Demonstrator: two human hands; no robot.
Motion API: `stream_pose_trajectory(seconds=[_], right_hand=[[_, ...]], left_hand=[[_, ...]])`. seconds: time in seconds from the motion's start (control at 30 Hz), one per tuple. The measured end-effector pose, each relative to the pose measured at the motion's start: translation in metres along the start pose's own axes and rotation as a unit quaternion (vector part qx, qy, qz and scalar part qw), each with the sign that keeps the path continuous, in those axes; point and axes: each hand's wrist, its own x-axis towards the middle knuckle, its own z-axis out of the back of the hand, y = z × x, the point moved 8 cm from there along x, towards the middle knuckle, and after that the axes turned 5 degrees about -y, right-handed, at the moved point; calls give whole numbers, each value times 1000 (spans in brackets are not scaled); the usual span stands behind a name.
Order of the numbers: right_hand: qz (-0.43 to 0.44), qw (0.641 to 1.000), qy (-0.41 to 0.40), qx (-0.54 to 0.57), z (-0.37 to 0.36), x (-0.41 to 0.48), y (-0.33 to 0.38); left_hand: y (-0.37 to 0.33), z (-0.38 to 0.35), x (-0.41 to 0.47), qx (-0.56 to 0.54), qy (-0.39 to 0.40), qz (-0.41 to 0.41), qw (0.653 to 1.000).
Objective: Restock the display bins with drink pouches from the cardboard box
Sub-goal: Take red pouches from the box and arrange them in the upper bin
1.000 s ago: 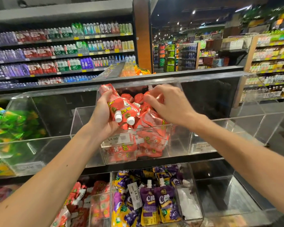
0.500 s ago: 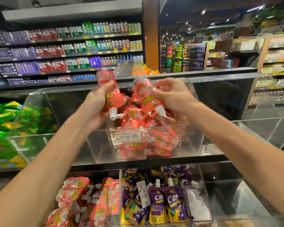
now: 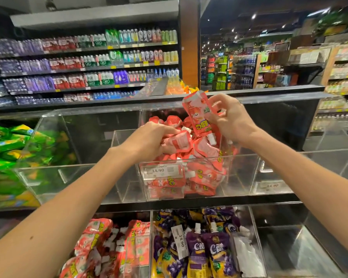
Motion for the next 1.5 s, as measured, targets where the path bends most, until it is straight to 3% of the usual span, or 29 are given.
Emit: stream_pose_trajectory(seconds=[0.27,0.57,0.63,0.7,0.73,0.77,0.87,0.93,1.03,1.13,1.23,1.33,1.5], right_hand=[[73,996,0,-42,3,-8,20],[112,990,-42,-69,1,2,29],[174,976,-53,-118,-5,2,39],[252,950,-48,-176,-18,-2,51],[283,937,-37,-201,-28,-5,55],[308,925,-23,-221,-40,-8,59],[338,907,17,-253,-72,-14,69],[303,925,45,-224,-82,-10,69],[202,957,138,-158,-86,-3,56],[153,957,199,-146,-80,-14,48],[196,923,196,-267,-80,-24,45],[223,931,151,-246,-83,-27,48],[219,952,60,-207,-81,-34,44]], left_hand=[[-4,-21,-5,51,153,-29,987],[-1,-25,-18,56,116,-41,991],[-1,1,-16,-20,-8,-28,999],[6,47,-18,-78,-233,-11,969],[10,63,-22,-80,-308,1,948],[11,71,-22,-65,-336,8,940],[9,52,-5,44,-214,-18,976],[14,32,0,92,-137,-6,986],[24,15,-1,134,-109,12,985],[28,13,-3,131,-113,8,985],[27,6,-5,128,-81,-8,988],[27,3,-12,112,-53,-10,992],[22,15,-20,38,-115,-18,992]])
